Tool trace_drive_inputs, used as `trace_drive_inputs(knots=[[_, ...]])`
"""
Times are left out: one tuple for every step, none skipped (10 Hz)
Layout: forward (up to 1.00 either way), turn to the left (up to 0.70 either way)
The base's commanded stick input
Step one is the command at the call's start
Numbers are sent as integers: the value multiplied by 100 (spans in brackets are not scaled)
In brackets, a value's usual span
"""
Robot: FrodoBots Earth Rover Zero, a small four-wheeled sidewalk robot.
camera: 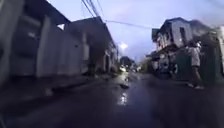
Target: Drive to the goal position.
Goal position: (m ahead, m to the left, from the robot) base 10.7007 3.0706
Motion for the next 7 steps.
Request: trace_drive_inputs(knots=[[70,-35],[70,-22],[70,0],[70,0],[70,0],[70,0],[70,0]])
